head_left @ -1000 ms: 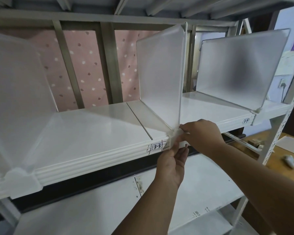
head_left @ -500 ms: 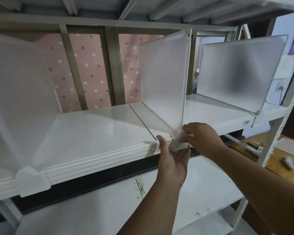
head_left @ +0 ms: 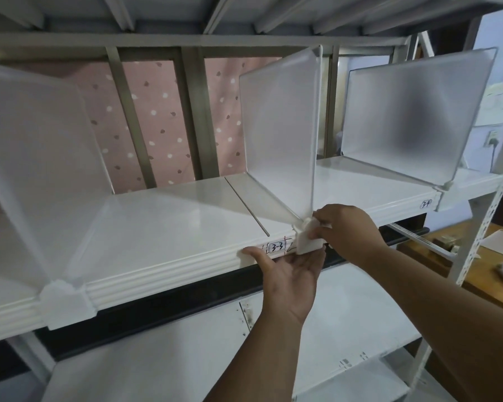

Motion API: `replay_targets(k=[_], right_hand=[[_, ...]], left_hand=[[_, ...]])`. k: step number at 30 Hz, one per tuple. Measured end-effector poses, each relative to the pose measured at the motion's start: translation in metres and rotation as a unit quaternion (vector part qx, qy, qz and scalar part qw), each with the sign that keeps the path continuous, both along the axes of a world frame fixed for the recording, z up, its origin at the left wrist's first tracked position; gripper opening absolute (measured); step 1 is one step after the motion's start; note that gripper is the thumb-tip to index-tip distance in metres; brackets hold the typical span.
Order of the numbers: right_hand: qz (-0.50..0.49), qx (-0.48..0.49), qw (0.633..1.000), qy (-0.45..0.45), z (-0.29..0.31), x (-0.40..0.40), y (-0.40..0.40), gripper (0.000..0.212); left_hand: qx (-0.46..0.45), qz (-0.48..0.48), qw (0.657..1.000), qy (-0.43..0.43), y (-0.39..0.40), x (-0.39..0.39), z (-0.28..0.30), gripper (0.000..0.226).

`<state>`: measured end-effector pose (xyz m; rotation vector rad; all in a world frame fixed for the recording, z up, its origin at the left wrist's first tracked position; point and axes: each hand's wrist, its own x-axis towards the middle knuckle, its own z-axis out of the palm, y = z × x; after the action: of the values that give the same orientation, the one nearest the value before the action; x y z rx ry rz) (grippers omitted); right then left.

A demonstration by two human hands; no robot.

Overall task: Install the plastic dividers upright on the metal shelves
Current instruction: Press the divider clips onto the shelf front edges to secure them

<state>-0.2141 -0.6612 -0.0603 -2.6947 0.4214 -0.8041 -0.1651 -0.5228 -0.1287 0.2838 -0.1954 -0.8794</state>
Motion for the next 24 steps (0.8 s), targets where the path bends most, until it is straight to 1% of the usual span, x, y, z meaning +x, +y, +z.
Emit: replay_targets(k=[3, 5, 10, 13, 16, 21, 24], right_hand=[[-0.009, -0.011, 1.0, -0.002, -0.002, 0.001, -0.002, 0.018], [-0.012, -0.026, 1.0, -0.006, -0.003, 0.003, -0.004, 0.014], [-0.002, -0.053, 0.999, -0.011, -0.004, 0.005, -0.009, 0.015], [-0.004, -0.062, 0.998, -0.011, -0.007, 0.005, -0.008, 0.018], [-0.001, -0.069, 0.998, -0.011, -0.006, 0.006, -0.011, 0.015], [0.009, -0.048, 0.999, -0.021, -0.005, 0.007, -0.016, 0.019], [-0.006, -0.047, 0.999, -0.021, -0.006, 0.008, -0.018, 0.022]], left_hand=[[-0.015, 0.003, 0.998, 0.054, -0.002, -0.008, -0.005, 0.143], [-0.034, -0.004, 0.997, 0.066, -0.004, -0.011, -0.007, 0.147], [-0.061, -0.008, 0.994, 0.093, -0.007, -0.009, -0.006, 0.151], [-0.044, 0.002, 0.993, 0.11, -0.008, -0.01, -0.006, 0.15], [-0.038, 0.004, 0.991, 0.129, -0.011, -0.009, -0.005, 0.149], [-0.015, 0.022, 0.992, 0.121, -0.014, -0.009, -0.006, 0.149], [0.011, 0.037, 0.991, 0.129, -0.015, -0.008, -0.006, 0.15]])
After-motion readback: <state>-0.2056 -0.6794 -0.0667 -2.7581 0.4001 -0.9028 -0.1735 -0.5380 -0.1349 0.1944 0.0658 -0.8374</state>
